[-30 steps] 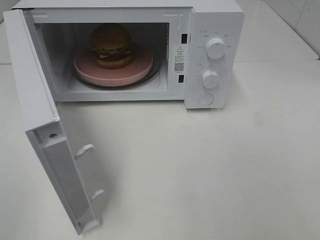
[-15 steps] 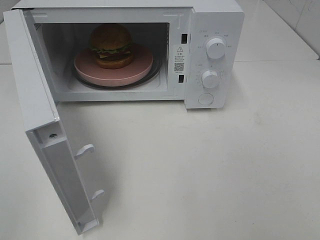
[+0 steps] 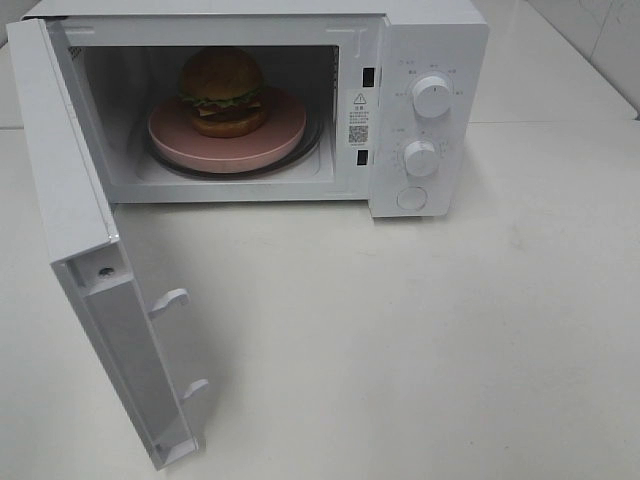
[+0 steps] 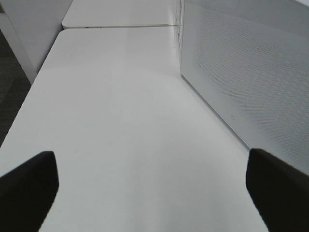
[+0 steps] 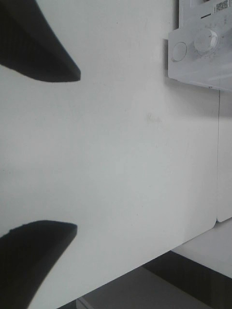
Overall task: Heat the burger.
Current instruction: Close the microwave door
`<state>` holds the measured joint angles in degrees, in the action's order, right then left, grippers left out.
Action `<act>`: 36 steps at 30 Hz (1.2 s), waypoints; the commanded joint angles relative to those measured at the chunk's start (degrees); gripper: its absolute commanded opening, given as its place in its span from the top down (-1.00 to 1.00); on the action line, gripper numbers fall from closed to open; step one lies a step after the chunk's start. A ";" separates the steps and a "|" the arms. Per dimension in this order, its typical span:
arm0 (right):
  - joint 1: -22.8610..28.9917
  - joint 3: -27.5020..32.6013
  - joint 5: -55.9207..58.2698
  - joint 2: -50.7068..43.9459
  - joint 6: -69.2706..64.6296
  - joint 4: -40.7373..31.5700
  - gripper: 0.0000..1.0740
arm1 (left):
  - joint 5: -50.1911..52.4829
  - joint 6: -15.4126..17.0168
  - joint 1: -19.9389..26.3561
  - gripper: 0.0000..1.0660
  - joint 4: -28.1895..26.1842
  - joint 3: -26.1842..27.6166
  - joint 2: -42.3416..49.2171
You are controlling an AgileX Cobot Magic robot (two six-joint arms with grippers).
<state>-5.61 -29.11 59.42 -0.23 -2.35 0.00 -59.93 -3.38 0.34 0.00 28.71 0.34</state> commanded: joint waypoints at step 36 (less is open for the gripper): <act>8.02 0.11 -0.23 -1.49 -0.29 0.00 -0.42 | 0.63 -0.17 -0.46 -0.83 0.34 -0.11 1.15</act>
<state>2.29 -29.11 59.42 -0.23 -2.35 0.00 -59.93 -3.38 0.29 0.00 28.71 0.34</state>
